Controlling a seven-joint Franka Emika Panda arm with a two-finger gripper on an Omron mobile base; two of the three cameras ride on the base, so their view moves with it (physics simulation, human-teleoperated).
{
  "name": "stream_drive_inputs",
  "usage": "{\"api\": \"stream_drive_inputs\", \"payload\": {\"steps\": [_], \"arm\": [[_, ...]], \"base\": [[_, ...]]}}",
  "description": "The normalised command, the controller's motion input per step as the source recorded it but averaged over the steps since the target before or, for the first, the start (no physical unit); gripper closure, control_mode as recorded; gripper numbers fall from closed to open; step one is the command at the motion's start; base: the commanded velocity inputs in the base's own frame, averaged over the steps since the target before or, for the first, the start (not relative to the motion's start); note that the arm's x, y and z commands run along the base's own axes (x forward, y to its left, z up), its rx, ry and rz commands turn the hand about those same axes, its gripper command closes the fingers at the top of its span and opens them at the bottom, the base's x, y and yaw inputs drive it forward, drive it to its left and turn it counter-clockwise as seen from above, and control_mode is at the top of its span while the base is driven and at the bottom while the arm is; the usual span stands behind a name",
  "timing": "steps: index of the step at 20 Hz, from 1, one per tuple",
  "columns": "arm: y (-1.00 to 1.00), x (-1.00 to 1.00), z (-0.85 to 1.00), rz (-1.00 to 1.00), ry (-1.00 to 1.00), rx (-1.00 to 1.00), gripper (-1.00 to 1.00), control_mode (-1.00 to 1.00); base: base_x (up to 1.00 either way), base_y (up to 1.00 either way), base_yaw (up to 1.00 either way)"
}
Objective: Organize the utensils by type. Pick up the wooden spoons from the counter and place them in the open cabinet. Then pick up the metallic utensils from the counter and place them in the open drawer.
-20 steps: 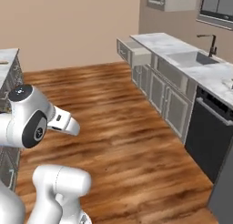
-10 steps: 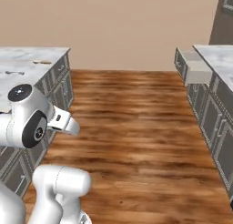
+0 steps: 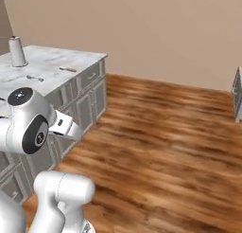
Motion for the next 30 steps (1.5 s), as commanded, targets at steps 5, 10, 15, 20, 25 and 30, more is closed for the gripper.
{"api": "stream_drive_inputs", "payload": {"steps": [5, 10, 15, 20, 25, 30], "arm": [[0.00, 0.00, 0.00, 0.00, 0.00, 0.00, -1.00, 1.00], [0.00, 0.00, 0.00, 0.00, 0.00, 0.00, -1.00, 1.00], [0.00, 0.00, 0.00, 0.00, 0.00, 0.00, -1.00, 1.00], [0.00, 0.00, 0.00, 0.00, 0.00, 0.00, -1.00, 1.00], [0.00, 0.00, 0.00, 0.00, 0.00, 0.00, -1.00, 1.00], [0.00, 0.00, 0.00, 0.00, 0.00, 0.00, -1.00, 1.00]], "base": [[0.99, -0.67, 0.55], [1.00, -0.66, 0.55], [0.96, -0.67, 0.55], [0.86, -0.66, 0.55], [0.77, -0.66, 0.52], [0.68, -0.64, 0.50]]}}
